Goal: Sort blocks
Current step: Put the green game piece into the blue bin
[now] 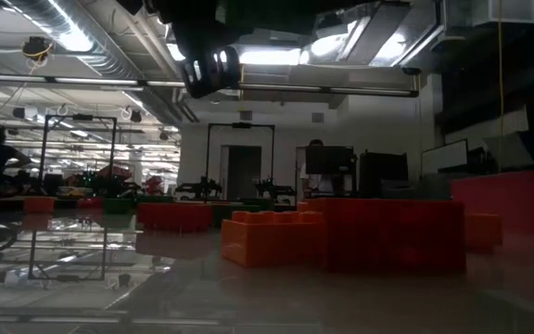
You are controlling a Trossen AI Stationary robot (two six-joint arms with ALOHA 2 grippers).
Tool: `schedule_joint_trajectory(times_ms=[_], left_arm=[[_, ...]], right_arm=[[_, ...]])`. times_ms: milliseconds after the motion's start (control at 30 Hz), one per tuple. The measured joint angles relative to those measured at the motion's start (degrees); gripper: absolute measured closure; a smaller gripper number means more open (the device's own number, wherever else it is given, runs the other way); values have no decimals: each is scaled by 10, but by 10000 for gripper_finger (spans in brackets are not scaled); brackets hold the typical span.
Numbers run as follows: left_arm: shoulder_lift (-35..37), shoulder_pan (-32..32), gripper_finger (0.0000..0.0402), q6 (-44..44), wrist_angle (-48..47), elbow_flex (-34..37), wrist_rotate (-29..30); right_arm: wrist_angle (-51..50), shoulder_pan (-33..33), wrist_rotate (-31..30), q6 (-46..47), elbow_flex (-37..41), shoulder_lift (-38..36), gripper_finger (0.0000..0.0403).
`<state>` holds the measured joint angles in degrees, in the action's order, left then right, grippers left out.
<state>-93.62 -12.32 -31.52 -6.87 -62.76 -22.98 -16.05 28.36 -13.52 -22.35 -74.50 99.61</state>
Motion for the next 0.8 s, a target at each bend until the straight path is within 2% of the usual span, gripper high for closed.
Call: schedule_joint_trajectory(times_ms=[133,300,467,600,800], left_arm=[[-3,0,271,6,2,0,9],[-9,7,217,6,-3,0,20],[-1,24,196,2,-11,0,-17],[0,42,194,3,-71,0,-51],[0,64,194,59,-207,0,-36]], right_arm=[[-6,0,3,1,0,0,294],[-10,4,38,1,2,1,294],[-29,1,52,40,2,1,295],[-104,3,58,107,2,1,295],[-280,2,120,278,-17,1,295]])
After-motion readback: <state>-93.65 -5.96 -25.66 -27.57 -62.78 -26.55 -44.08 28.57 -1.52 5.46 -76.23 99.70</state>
